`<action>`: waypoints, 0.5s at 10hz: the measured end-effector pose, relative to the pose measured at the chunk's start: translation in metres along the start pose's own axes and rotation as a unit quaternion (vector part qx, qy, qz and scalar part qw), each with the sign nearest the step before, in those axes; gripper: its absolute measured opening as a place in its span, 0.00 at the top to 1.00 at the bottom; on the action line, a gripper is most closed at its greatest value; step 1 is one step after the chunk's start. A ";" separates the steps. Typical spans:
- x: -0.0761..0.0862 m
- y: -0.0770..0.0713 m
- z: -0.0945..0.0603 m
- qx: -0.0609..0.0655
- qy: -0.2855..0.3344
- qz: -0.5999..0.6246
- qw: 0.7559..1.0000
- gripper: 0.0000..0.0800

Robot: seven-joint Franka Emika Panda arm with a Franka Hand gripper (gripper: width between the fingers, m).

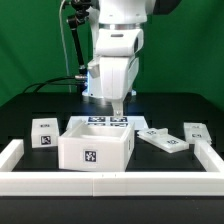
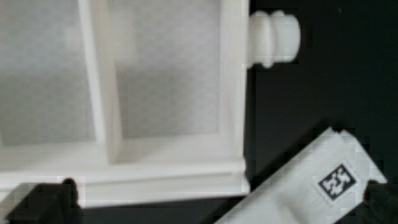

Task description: Assemble cabinet

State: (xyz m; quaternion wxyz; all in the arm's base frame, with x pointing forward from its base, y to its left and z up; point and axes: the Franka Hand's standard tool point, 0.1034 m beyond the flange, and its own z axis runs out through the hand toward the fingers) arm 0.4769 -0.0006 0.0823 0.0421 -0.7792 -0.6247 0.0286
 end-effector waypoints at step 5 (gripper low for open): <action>-0.014 -0.005 0.024 0.016 0.002 0.003 1.000 0.00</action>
Offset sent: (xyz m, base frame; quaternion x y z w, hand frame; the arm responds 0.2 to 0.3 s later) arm 0.0005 0.0005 -0.0152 0.0059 0.0097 0.0148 0.9998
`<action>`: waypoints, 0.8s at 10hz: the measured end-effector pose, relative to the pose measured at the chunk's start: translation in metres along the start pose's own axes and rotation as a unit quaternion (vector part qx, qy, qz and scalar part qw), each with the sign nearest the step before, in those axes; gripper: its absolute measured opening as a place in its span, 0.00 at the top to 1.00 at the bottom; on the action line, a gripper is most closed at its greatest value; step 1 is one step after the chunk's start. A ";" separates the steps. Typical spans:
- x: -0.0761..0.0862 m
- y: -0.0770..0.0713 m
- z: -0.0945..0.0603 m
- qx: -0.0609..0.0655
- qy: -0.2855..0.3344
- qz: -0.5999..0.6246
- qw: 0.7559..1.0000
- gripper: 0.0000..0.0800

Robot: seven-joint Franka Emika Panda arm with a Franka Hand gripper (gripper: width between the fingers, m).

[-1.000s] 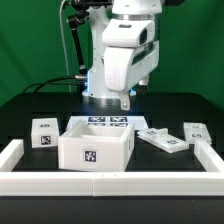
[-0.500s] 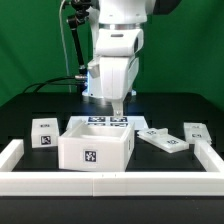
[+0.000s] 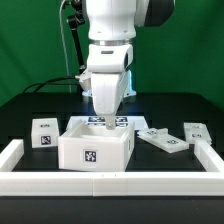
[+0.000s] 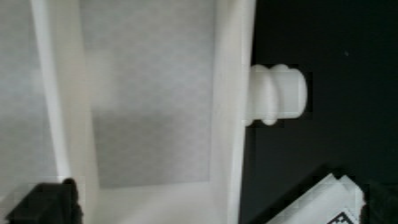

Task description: Assemble cabinet

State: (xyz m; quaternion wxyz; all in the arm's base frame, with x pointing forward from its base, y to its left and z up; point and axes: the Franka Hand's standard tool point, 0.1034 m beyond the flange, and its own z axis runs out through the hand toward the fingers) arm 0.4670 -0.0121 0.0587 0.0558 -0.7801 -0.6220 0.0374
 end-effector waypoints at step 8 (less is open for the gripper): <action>-0.001 -0.012 0.040 0.031 0.000 0.013 0.999 0.11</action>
Offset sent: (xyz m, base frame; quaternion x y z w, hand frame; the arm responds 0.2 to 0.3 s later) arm -0.0064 0.0050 -0.0192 -0.0051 0.0131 0.0175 0.9997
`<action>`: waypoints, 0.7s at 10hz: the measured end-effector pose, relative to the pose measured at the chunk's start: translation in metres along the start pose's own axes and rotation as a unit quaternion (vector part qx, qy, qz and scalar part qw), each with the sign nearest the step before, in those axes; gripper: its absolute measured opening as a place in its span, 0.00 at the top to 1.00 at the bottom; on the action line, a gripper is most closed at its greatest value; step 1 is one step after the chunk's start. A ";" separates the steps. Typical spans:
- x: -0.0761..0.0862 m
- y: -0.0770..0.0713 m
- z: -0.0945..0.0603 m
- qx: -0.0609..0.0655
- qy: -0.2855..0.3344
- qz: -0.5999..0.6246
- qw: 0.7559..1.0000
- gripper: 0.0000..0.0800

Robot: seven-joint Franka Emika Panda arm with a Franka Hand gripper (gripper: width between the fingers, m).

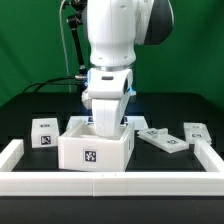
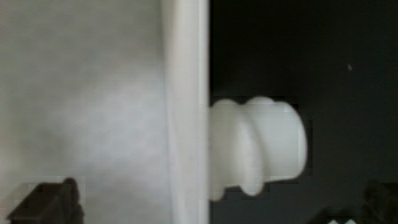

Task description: Assemble cabinet

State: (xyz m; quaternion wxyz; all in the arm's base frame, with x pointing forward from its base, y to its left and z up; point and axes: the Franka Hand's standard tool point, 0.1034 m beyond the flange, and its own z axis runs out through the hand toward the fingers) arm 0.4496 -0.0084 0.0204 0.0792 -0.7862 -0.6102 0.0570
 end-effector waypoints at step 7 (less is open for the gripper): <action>0.000 0.003 -0.002 -0.007 0.001 0.000 1.000 0.93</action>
Offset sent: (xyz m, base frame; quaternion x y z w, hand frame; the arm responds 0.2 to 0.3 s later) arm 0.0000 0.0000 0.0000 0.0000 0.0000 0.0000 1.0000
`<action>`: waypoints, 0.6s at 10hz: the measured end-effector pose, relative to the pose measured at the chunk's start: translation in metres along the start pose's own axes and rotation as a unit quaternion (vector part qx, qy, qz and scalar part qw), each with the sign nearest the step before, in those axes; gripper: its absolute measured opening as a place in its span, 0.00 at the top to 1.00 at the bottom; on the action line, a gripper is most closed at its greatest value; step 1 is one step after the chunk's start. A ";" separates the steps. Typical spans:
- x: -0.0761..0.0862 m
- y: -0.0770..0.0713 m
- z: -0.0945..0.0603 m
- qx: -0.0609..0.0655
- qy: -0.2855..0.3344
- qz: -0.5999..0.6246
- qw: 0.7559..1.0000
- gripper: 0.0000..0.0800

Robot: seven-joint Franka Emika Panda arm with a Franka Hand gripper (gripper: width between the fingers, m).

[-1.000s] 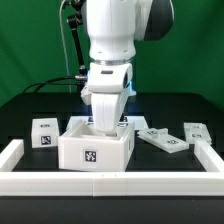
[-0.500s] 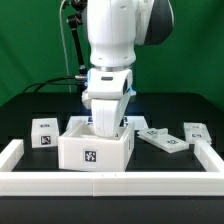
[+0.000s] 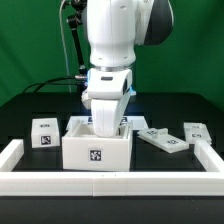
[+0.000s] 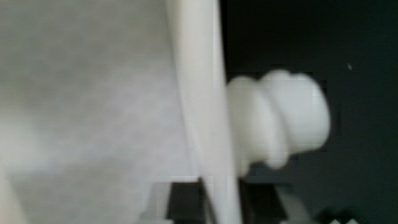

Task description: Assemble cabinet

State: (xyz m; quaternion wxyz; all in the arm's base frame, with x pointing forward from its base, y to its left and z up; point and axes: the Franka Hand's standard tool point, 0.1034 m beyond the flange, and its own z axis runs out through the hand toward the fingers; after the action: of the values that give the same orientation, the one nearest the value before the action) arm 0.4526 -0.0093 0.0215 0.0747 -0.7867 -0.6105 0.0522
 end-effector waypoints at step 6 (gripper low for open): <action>0.000 0.001 0.000 -0.001 0.000 0.000 1.000 0.93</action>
Offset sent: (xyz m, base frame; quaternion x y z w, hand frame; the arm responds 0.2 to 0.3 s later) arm 0.0000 0.0000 0.0000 0.0000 0.0000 0.0000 1.0000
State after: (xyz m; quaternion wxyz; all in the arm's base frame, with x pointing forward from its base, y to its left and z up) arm 0.4533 -0.0095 0.0217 0.0737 -0.7869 -0.6105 0.0511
